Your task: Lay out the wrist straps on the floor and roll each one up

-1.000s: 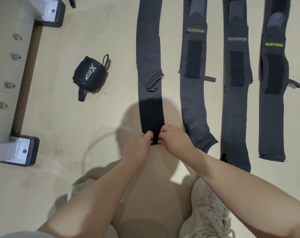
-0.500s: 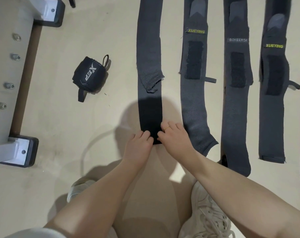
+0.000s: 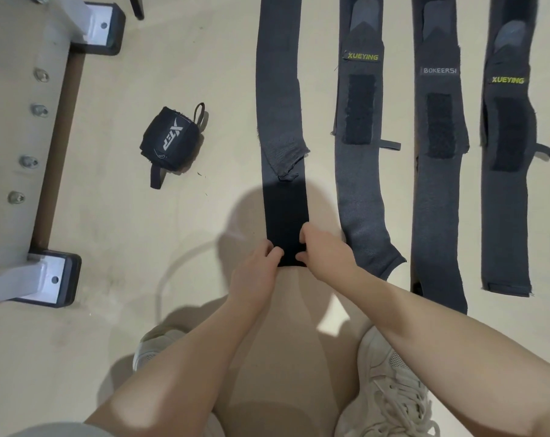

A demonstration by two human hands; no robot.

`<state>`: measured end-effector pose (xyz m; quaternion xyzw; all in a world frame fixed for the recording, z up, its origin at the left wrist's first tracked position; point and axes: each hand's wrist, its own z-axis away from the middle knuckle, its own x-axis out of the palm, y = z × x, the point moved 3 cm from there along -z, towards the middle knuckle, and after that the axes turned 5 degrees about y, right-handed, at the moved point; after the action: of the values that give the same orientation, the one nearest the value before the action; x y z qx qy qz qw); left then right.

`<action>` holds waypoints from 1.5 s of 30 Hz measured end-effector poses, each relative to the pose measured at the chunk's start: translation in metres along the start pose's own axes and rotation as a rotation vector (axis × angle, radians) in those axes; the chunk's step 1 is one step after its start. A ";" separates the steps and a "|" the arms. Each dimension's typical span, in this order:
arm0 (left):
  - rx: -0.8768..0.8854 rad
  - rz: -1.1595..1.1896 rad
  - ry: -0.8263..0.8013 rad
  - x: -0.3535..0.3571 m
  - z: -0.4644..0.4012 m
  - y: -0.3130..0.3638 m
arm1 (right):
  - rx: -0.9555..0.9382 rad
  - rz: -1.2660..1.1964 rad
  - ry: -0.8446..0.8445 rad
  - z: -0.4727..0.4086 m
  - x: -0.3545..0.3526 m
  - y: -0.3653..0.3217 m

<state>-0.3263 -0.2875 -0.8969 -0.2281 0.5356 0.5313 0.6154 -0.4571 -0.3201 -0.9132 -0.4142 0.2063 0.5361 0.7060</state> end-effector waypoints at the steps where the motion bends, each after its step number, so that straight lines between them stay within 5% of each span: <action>1: -0.066 0.018 0.010 0.001 -0.001 0.000 | 0.055 -0.027 -0.016 0.000 -0.003 -0.001; 3: -0.173 0.098 0.044 0.001 -0.002 -0.003 | 0.040 0.109 0.001 -0.002 -0.011 -0.004; 6: -0.160 0.120 -0.002 0.007 -0.002 -0.008 | -0.275 0.421 0.136 0.005 -0.012 -0.015; 14: -0.029 0.035 0.077 0.003 -0.007 -0.010 | -0.591 0.616 0.194 0.012 -0.004 -0.002; 19: -0.129 0.091 0.149 0.001 -0.006 -0.012 | -0.462 0.498 0.216 0.007 -0.006 -0.002; 24: -0.172 0.123 0.175 -0.001 -0.020 -0.020 | -0.049 -0.013 0.129 -0.004 -0.015 0.004; 27: -0.178 0.153 0.143 -0.004 -0.026 -0.015 | 0.055 0.029 0.124 -0.008 -0.017 -0.001; 30: -0.126 0.082 0.074 -0.003 -0.031 -0.016 | 0.026 0.184 0.166 -0.012 -0.022 -0.002; 38: -0.056 0.085 0.050 -0.007 -0.038 -0.022 | -0.425 0.490 0.363 0.001 -0.006 -0.004; 45: -0.022 0.051 0.087 -0.013 -0.040 -0.018 | -0.447 0.522 0.472 0.006 -0.005 -0.002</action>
<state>-0.3250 -0.3327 -0.9034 -0.2439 0.5615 0.5422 0.5755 -0.4572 -0.3184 -0.9058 -0.6027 0.3393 0.6188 0.3726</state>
